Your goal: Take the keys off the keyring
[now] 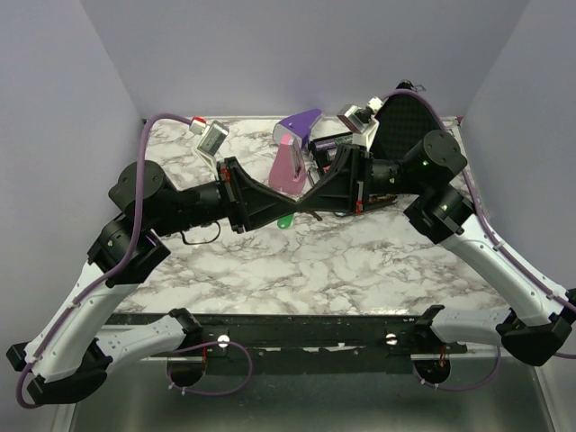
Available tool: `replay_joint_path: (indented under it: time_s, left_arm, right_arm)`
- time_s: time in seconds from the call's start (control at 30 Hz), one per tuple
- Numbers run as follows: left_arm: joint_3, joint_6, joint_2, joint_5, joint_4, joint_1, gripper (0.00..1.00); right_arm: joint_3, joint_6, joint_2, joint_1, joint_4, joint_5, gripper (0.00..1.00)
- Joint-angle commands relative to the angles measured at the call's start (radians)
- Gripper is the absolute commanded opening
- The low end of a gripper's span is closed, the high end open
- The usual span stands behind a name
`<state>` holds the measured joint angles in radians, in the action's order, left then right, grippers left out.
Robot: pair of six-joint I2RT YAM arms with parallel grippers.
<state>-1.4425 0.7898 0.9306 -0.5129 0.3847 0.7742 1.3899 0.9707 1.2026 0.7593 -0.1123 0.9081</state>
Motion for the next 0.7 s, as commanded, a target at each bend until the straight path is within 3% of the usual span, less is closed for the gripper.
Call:
replay_joint_path:
  time_s: [0.0,0.17,0.3,0.67]
  left_arm:
    - [-0.030,-0.026,0.002,-0.012,0.055,-0.003,0.22]
    - [-0.074,-0.058,0.020,-0.004,0.126,-0.003,0.06]
    - [-0.128,-0.106,0.042,-0.003,0.210,-0.003,0.00]
    - [-0.279,-0.265,0.126,-0.052,0.477,-0.003,0.00]
  right_arm:
    - [0.015,0.005,-0.002,0.003,-0.026,-0.011,0.01]
    - [0.012,0.005,-0.001,0.003,-0.024,-0.002,0.01]
    - [0.017,-0.009,0.003,0.003,-0.001,0.012,0.01]
    - [0.037,-0.058,0.012,0.003,0.085,0.049,0.01]
